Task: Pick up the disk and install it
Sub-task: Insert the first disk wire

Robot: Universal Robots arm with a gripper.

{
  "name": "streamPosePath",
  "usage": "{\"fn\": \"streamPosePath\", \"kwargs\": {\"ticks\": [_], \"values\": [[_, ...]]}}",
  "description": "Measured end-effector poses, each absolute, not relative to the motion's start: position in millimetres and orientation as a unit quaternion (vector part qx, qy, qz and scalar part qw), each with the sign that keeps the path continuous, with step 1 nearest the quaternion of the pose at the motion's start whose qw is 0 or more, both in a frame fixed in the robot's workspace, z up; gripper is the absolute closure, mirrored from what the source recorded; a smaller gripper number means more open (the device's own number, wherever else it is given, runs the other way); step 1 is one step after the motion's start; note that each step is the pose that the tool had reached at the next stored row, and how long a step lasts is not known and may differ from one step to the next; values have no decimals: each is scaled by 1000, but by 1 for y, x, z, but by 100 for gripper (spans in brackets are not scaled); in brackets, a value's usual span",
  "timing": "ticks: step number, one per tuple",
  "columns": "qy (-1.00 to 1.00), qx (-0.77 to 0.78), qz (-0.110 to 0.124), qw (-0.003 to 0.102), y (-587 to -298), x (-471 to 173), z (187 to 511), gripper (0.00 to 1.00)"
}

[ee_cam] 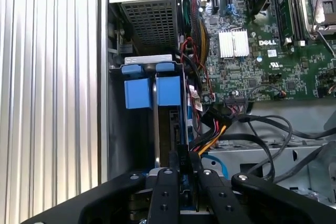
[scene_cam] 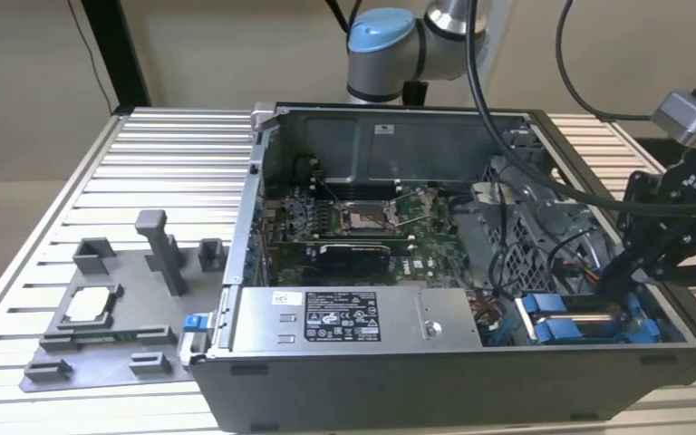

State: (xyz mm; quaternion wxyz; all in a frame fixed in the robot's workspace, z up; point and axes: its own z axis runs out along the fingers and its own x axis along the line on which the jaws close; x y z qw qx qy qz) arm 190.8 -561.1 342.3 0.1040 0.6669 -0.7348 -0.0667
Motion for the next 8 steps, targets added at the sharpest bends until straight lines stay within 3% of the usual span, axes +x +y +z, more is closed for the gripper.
{"fn": "streamPosePath", "kwargs": {"ticks": [8], "values": [[-735, 666, -70, 105, -561, 194, 338, 100]]}}
